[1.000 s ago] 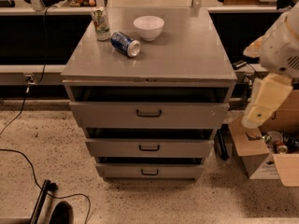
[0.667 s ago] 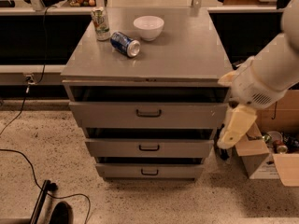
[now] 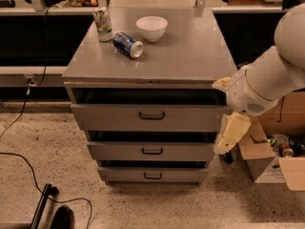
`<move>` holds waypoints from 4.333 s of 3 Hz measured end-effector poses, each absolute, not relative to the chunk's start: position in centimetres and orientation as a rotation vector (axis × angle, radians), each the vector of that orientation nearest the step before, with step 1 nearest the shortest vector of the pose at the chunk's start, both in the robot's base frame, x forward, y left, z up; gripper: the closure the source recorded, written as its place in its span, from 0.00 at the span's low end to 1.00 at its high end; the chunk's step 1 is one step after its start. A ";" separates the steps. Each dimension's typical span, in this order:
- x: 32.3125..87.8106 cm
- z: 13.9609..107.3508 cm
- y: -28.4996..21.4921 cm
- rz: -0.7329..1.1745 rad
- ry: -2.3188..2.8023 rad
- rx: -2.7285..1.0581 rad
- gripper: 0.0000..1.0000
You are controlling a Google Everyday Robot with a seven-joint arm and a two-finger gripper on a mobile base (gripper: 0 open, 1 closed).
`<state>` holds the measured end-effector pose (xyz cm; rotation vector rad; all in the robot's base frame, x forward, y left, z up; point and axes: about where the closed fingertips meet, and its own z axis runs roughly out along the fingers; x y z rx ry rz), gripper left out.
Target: Open top drawer
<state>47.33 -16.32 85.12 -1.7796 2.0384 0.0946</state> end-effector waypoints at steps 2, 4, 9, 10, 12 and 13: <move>51.5 75.6 -14.6 -0.002 1.833 -1.957 0.00; 52.0 75.3 -14.5 -0.033 1.823 -1.996 0.00; 62.8 66.8 -20.1 -0.241 1.895 -2.108 0.00; 63.9 66.0 -20.0 -0.209 1.916 -2.071 0.19; 61.3 66.9 -18.7 -0.075 1.909 -2.046 0.32; 57.8 69.1 -18.1 0.031 1.878 -2.039 0.29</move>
Offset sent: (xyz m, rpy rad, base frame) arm 0.0699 0.0231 -0.1375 -0.0931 -0.1680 0.2463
